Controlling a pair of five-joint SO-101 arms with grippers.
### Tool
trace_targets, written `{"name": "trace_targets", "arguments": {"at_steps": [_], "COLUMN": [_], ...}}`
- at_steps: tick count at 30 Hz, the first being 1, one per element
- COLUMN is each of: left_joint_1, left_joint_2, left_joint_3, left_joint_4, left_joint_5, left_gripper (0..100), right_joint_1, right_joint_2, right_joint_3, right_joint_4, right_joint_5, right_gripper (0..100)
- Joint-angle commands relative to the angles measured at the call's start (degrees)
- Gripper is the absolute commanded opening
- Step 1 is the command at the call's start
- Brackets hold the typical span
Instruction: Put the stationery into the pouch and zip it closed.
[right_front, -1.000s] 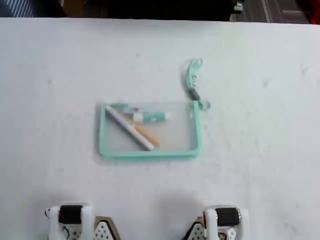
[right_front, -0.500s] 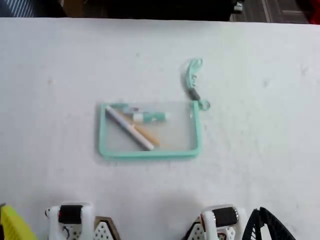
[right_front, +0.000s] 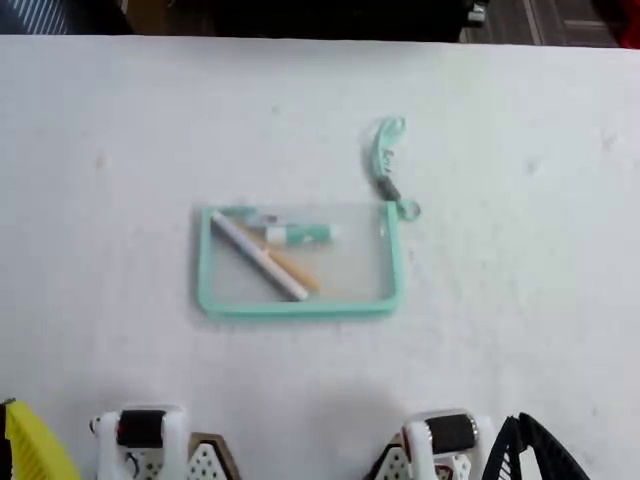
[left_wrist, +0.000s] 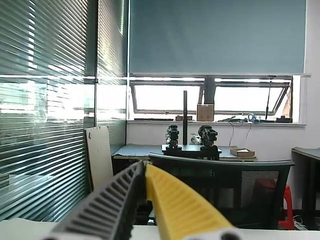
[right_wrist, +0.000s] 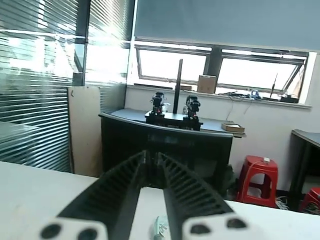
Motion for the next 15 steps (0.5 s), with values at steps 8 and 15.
{"name": "trace_targets", "arguments": {"at_steps": [8,15], "left_joint_1": [-0.22,0.04], "left_joint_2": [0.48,0.48], "left_joint_3": [0.79,12.75], "left_joint_4": [0.88,-2.29], "left_joint_5": [-1.05,-4.13], "left_gripper": [2,2], "right_joint_1": [2.86,2.77], "right_joint_2": [-0.31,-0.22], "right_joint_3": [0.53,8.70], "right_joint_4": [0.92,-0.92], "right_joint_5": [0.44,0.97], "right_gripper": [1.6,1.7]}}
